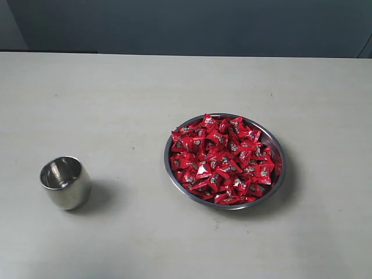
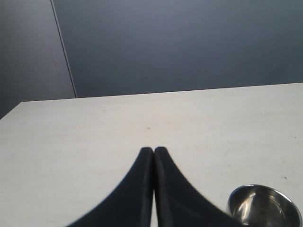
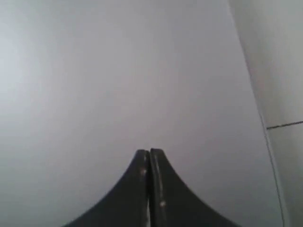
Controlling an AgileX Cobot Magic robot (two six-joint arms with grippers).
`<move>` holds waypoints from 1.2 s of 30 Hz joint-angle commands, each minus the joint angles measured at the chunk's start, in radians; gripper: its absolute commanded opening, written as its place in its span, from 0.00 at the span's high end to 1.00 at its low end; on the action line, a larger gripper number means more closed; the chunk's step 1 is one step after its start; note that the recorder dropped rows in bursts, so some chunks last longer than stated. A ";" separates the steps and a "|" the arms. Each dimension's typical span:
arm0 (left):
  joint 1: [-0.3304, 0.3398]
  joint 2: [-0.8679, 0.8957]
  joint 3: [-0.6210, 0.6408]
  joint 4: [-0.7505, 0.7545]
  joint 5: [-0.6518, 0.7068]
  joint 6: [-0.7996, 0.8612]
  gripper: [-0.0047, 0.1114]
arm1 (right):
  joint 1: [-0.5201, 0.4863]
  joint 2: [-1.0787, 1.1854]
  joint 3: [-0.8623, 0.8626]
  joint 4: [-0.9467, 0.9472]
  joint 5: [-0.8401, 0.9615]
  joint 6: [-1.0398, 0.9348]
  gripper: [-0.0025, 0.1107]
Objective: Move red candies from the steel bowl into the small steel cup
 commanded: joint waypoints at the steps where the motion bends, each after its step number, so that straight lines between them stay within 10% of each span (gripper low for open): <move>1: 0.001 -0.004 0.004 0.001 -0.005 -0.001 0.96 | 0.156 0.165 -0.070 -0.085 0.232 0.007 0.98; 15: 0.001 -0.004 0.004 0.001 -0.005 -0.001 0.96 | 0.325 0.361 -0.073 -0.081 0.781 -0.144 0.98; 36: 0.001 -0.004 0.004 0.001 -0.005 -0.001 0.96 | 0.326 0.462 -0.073 -0.028 0.680 -0.196 0.98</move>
